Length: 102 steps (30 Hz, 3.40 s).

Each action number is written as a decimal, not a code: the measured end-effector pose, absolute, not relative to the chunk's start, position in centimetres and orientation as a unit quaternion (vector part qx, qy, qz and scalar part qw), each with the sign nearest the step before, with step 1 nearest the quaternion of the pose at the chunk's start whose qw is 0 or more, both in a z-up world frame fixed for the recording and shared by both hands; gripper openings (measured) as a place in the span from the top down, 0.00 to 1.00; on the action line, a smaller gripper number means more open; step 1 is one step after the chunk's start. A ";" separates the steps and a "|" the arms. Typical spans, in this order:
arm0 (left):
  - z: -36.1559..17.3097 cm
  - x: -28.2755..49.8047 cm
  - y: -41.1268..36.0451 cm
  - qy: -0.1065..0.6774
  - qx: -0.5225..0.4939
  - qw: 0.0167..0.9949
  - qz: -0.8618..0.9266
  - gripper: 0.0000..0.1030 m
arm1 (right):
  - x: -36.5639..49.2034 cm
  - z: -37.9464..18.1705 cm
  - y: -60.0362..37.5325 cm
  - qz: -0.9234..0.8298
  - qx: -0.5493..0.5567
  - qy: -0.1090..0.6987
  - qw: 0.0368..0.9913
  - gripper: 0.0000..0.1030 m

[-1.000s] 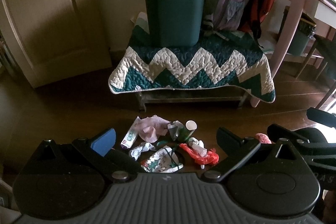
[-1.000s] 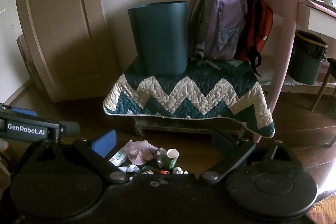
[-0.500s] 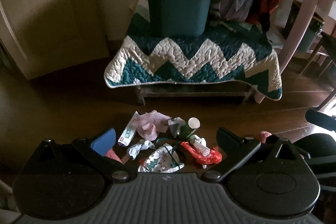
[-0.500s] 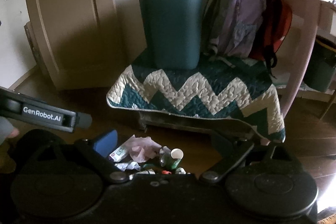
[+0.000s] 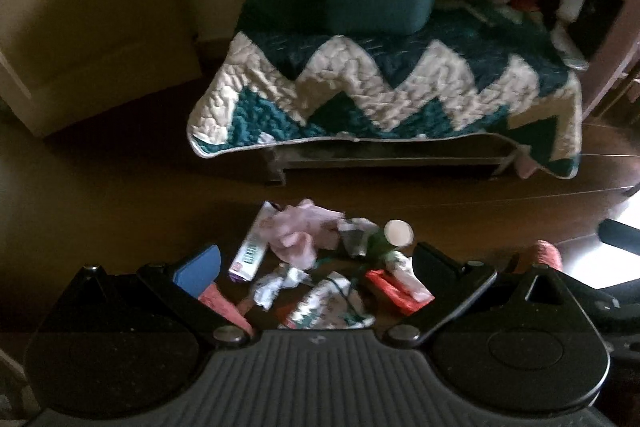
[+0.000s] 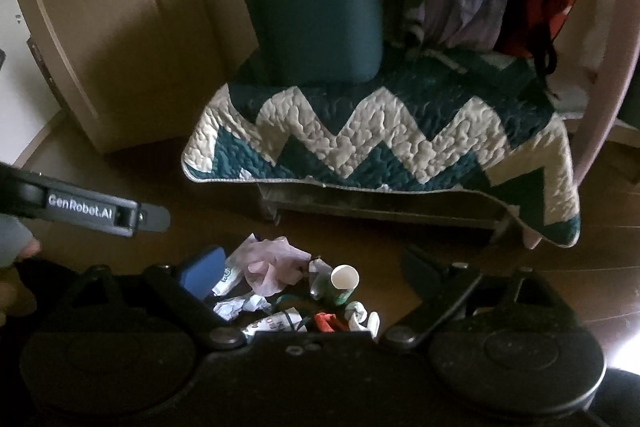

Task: Collect trash
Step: 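Lower the left tool onto the pink mesh puff while the right tool descends toward the trash, then close the left gripper on the pink mesh puff and lift it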

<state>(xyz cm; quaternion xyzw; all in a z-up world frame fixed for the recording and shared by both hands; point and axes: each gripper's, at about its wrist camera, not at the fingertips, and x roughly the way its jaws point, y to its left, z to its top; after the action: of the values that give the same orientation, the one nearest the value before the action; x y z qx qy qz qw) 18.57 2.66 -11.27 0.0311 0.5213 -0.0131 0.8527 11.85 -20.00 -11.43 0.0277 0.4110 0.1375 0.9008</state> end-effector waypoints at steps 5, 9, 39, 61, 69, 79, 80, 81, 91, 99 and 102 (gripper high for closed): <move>-13.2 23.0 5.2 0.530 0.035 0.847 0.019 0.00 | 15.0 -13.7 -19.9 0.138 0.012 0.432 0.891 0.10; -14.9 26.1 6.8 0.549 0.024 0.836 0.014 0.00 | 17.6 -15.8 -20.1 0.139 0.003 0.447 0.884 0.11; -40.6 36.8 5.3 0.593 0.139 0.776 -0.163 0.00 | 31.6 -39.9 -14.6 0.201 -0.091 0.605 0.765 0.34; -51.9 38.9 7.5 0.693 0.072 0.709 -0.108 0.50 | 32.2 -46.0 -14.1 0.186 -0.072 0.643 0.739 0.54; -50.4 38.3 8.2 0.686 0.055 0.719 -0.102 0.82 | 32.0 -44.8 -14.1 0.175 -0.077 0.625 0.757 0.55; -43.9 37.5 8.4 0.666 0.036 0.736 -0.114 0.87 | 30.7 -39.2 -14.4 0.164 -0.111 0.601 0.774 0.55; -43.2 37.5 8.5 0.662 0.034 0.740 -0.116 0.87 | 30.4 -38.1 -14.6 0.163 -0.111 0.595 0.779 0.55; -41.9 37.4 8.6 0.657 0.036 0.744 -0.117 0.87 | 30.2 -37.0 -14.7 0.161 -0.110 0.589 0.784 0.55; -26.8 35.7 8.8 0.571 0.016 0.810 -0.131 0.89 | 25.9 -24.5 -17.2 0.160 -0.084 0.516 0.837 0.55; -25.4 34.1 7.9 0.584 0.024 0.804 -0.113 0.89 | 22.3 -21.6 -19.1 0.151 -0.078 0.495 0.852 0.55; -28.8 34.2 8.0 0.620 0.037 0.777 -0.101 0.89 | 22.6 -23.4 -20.1 0.135 -0.059 0.510 0.848 0.55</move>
<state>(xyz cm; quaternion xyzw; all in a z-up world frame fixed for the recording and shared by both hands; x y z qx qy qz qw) 34.20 8.00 -28.81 0.0367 0.6198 -0.1014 0.7773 22.58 -20.11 -23.39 -0.0595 0.5097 0.1345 0.8477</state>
